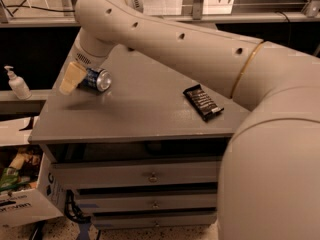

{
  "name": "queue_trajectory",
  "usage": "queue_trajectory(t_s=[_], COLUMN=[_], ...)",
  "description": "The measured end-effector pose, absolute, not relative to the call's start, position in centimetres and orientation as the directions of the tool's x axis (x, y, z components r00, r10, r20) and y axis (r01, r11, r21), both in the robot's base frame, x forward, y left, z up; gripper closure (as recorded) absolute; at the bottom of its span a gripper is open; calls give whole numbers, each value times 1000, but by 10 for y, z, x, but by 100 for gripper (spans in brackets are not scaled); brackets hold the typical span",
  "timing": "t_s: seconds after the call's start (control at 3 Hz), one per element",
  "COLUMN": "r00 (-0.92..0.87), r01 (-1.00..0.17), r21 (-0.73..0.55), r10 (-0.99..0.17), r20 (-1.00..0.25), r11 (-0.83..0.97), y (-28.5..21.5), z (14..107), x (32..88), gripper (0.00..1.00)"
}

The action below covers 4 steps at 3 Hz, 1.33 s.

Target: Place pepsi can upright

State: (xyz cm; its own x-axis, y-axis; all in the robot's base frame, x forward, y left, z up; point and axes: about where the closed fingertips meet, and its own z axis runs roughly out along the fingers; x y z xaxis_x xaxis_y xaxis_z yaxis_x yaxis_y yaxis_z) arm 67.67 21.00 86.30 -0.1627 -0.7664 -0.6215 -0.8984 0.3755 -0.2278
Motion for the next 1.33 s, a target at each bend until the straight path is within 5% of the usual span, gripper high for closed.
queue_trajectory(t_s=[1.33], r00=[-294], r01=[-891], r21=[-228], r10=[-881], r20=[-372], r11=[393], y=[210], z=[837], x=[693], gripper=[0])
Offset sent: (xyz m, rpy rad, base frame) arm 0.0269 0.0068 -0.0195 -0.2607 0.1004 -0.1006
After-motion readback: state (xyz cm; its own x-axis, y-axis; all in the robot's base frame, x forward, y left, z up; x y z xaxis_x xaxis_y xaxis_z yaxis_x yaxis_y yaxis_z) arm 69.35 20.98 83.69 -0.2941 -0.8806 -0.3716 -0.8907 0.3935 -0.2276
